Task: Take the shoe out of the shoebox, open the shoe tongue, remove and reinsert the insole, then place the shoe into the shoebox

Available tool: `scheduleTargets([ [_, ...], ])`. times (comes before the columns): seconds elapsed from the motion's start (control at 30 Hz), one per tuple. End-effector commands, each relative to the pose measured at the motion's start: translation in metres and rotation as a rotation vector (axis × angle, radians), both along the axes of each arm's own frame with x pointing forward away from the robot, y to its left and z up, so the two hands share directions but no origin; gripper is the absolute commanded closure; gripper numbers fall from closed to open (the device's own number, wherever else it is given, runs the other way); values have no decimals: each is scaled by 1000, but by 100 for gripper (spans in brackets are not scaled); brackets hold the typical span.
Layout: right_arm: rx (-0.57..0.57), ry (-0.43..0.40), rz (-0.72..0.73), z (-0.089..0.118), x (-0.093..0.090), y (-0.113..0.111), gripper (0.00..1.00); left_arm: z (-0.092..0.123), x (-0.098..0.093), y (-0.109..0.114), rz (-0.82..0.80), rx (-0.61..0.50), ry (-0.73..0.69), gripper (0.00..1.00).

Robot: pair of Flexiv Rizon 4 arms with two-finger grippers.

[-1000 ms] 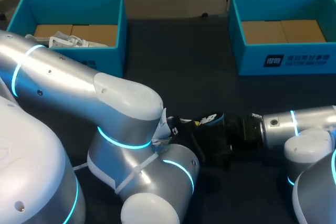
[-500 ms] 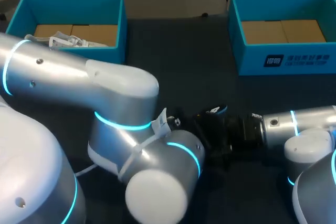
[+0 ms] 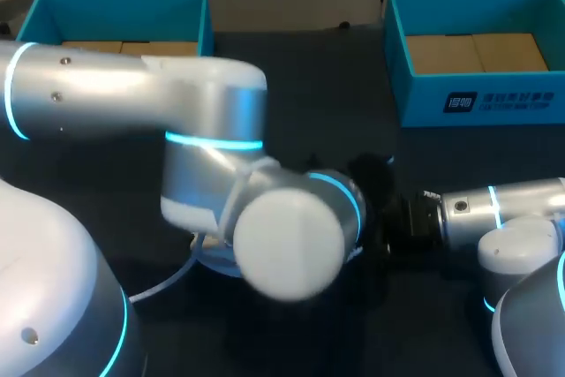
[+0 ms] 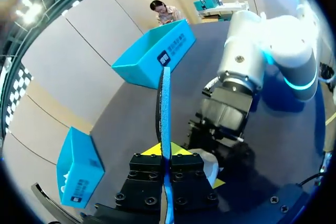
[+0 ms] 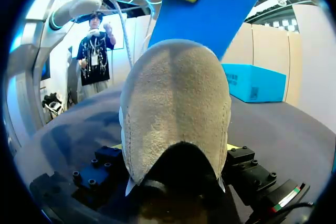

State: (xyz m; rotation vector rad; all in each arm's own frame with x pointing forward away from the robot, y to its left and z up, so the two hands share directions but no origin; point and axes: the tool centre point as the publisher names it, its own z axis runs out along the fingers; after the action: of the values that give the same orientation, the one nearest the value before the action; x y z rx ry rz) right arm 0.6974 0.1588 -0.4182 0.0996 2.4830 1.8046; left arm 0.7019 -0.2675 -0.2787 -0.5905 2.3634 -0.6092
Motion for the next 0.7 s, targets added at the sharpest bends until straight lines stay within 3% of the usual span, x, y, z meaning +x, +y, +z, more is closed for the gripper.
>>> scheduleTargets([
  [0.03, -5, 1, -1, 1, 0, 1, 100, 18, 3, 7, -67, -36, 117, 100],
  [0.7, -5, 1, -1, 1, 0, 1, 100, 70, -13, 2, -182, -242, 404, 100],
])
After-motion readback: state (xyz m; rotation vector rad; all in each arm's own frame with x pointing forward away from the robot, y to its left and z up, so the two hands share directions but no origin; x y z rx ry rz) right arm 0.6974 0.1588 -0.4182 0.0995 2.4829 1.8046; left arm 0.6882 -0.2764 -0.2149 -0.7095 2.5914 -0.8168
